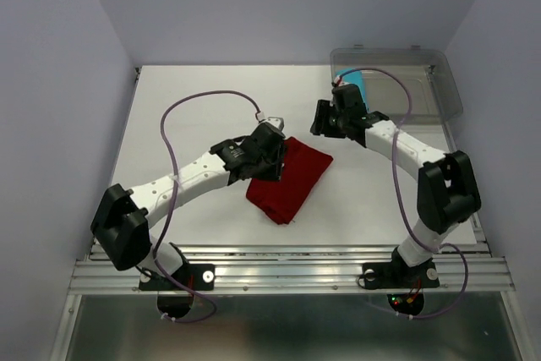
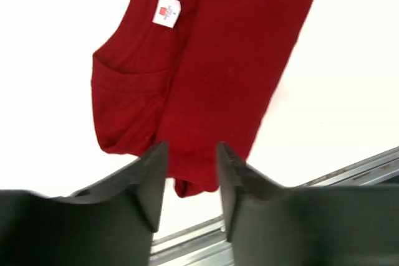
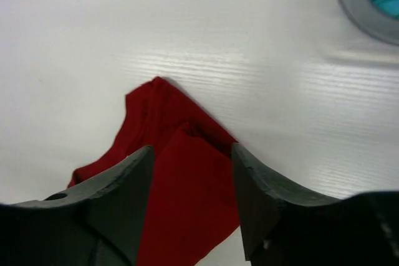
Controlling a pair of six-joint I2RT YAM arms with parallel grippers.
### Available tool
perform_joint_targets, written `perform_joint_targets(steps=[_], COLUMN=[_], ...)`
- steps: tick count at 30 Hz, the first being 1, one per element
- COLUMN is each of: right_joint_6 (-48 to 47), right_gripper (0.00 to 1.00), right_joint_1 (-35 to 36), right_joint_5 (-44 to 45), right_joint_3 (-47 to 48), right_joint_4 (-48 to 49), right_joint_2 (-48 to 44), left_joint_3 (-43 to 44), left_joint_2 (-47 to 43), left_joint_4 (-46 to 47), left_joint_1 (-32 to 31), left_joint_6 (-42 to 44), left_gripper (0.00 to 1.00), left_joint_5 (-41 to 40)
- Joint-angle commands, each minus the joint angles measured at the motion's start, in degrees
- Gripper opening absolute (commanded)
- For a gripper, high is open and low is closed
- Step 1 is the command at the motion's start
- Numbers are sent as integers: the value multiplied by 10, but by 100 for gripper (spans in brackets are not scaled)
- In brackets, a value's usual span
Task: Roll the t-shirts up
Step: Roll the T-shirt to the center of the board.
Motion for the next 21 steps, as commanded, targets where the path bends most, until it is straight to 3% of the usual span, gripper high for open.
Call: perform_joint_targets(steps=[1,5,9,21], right_joint_6=[-11,-3,18,52], right_gripper=[61,78,86,91], right_joint_1=[-1,-1,-13,-34], right_joint_5=[19,53,65,54], right_joint_3=[-10,-64,-145,-263], right_joint_4=[-7,-21,-32,-57], right_joint_2=[-100,-164,-220,-317], left_joint_3=[54,89,108,103], left_joint_2=[31,70,120,216], left_joint_4=[-73,-85,-87,-67], left_joint_1=[-61,-112,-155,-192], left_joint_6=[-2,-1,4,-2], left_gripper=[54,69,70,68], left_joint_5=[-90,-117,-132,-169])
